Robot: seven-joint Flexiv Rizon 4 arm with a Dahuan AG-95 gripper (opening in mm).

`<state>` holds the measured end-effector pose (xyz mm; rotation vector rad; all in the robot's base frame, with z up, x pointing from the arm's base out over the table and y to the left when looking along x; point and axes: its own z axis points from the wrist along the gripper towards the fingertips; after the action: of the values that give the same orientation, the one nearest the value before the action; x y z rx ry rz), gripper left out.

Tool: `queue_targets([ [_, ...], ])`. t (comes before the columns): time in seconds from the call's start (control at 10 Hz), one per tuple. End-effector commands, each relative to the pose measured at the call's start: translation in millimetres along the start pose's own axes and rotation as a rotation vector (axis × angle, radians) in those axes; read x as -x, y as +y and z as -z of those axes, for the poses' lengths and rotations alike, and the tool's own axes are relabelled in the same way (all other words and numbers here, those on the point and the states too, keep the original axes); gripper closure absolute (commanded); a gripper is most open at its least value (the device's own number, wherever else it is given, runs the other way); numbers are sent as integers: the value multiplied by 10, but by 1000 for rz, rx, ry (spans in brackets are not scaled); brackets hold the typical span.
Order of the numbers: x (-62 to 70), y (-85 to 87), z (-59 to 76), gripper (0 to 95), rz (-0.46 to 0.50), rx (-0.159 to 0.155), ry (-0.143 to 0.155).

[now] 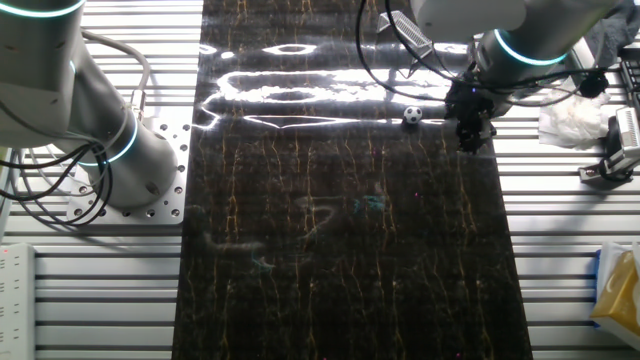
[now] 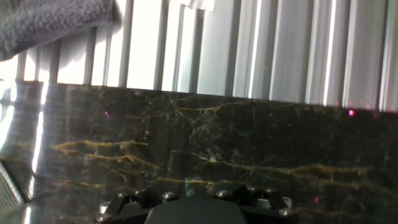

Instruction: Push the soccer ball into the goal

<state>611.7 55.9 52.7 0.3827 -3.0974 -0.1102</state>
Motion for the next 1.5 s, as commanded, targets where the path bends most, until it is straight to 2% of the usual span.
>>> queue_targets([
  [0.1,1,-4,2,380,3,6,0],
  [0.4,-5,-3,10,380,17,20,-1],
  [0.5,-18,1,16,190,18,23,-2],
  [0.7,-58,11,12,190,12,25,9],
  [1.0,-217,61,9,190,10,74,-10],
  [1.5,-474,203,-43,190,-27,85,-20],
])
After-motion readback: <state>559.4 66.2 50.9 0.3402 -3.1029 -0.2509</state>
